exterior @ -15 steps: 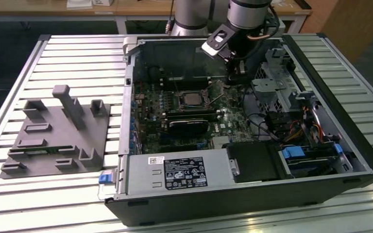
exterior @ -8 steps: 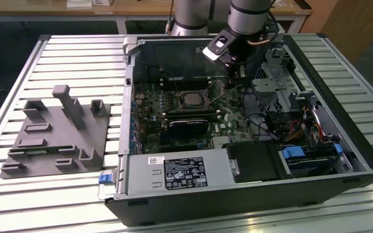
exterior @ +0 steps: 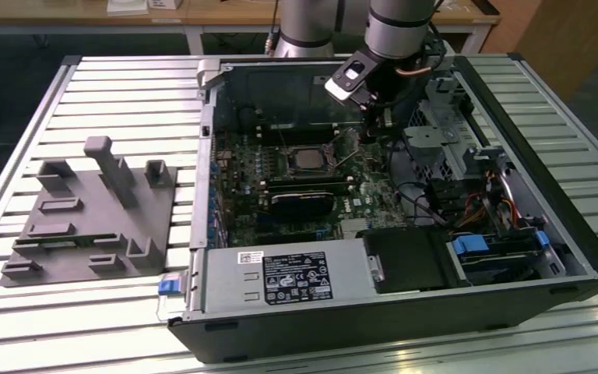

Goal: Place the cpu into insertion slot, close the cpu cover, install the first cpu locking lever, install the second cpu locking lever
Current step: 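Close the cpu cover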

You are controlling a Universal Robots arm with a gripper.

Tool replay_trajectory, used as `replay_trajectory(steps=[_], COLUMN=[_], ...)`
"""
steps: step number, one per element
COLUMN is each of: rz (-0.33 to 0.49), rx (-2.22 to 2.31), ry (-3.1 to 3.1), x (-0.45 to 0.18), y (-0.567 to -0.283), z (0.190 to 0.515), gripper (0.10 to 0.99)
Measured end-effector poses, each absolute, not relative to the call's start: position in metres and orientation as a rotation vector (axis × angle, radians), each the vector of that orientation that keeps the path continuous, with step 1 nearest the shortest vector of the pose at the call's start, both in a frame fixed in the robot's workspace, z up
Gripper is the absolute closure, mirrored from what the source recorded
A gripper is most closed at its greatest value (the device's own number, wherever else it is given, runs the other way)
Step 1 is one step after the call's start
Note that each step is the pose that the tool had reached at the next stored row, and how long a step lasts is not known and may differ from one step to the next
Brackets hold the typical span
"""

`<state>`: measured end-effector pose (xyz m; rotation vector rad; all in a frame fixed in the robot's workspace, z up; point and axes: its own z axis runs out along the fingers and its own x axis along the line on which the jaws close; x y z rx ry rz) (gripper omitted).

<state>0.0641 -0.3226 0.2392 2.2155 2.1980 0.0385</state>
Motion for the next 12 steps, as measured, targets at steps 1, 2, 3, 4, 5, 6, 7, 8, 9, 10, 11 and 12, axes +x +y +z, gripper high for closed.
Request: replay_trajectory(steps=[1,2,3,4,5,6,7,8,9,10,11,12], rz=[0.039,0.038,0.038,0.037,0.026,0.008,-0.01,-0.02,-0.02,-0.021,-0.021,-0.021], rx=[2.216,2.215,2.215,2.216,2.221,2.23,2.237,2.241,2.241,2.242,2.242,2.242], ry=[2.198,2.198,2.198,2.199,2.204,2.212,2.219,2.223,2.224,2.223,2.224,2.224], x=[0.0641,0.0641,0.0641,0.0641,0.0643,0.0645,0.0646,0.0647,0.0647,0.0646,0.0646,0.0647], y=[-0.3226,-0.3226,-0.3226,-0.3226,-0.3226,-0.3226,-0.3226,-0.3226,-0.3226,-0.3226,-0.3226,-0.3226], z=[0.2392,0.2392,0.2392,0.2391,0.2389,0.2387,0.2386,0.2386,0.2386,0.2386,0.2386,0.2386], gripper=[0.98,0.98,0.98,0.98,0.98,0.98,0.98,0.98,0.98,0.98,0.98,0.98])
